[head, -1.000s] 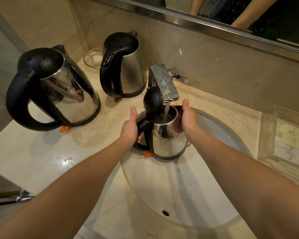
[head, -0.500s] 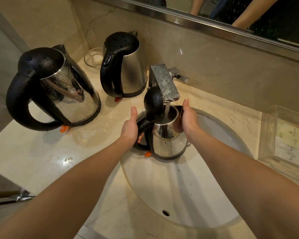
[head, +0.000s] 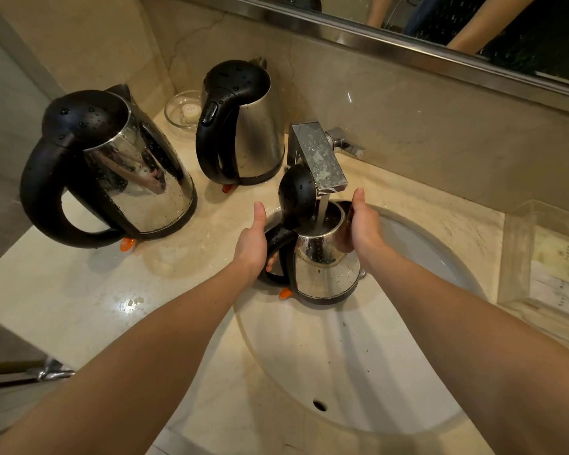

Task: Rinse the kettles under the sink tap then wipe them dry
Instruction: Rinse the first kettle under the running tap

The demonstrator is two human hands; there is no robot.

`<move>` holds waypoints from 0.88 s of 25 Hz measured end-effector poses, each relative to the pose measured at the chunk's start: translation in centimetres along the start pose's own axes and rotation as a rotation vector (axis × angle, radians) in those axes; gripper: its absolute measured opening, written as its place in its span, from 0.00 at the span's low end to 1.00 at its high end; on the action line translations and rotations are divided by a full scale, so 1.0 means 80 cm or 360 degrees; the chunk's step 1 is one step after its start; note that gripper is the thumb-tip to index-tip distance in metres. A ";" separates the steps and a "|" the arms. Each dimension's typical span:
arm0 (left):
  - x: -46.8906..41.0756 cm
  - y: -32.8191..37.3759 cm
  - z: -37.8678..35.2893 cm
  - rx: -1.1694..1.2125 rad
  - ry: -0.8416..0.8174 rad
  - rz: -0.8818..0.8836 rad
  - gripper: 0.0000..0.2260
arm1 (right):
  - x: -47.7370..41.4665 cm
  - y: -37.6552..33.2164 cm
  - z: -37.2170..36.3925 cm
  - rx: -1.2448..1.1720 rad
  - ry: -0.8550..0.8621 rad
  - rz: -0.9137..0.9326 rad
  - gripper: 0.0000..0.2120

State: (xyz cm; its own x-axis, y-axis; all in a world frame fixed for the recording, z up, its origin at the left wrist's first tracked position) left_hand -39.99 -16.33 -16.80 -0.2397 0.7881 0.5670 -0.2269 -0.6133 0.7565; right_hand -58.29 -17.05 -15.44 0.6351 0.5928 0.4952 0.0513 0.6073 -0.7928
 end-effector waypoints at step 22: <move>0.004 0.002 0.002 0.0025 0.0006 0.0014 0.34 | -0.003 0.002 0.000 -0.0020 -0.0022 0.0012 0.28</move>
State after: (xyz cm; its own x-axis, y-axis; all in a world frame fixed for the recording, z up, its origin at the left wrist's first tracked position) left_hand -39.97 -16.21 -16.47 -0.2454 0.7824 0.5724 -0.2102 -0.6193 0.7565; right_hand -58.43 -17.07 -15.65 0.6250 0.6046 0.4938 0.0560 0.5962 -0.8009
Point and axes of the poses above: each hand's wrist, its own x-axis away from the middle knuckle, its own z-axis out of the back of the hand, y = z × x, the point moved 1 cm from there along -x, towards the middle knuckle, and after that the axes turned 13 degrees about y, right-handed, at the moved point
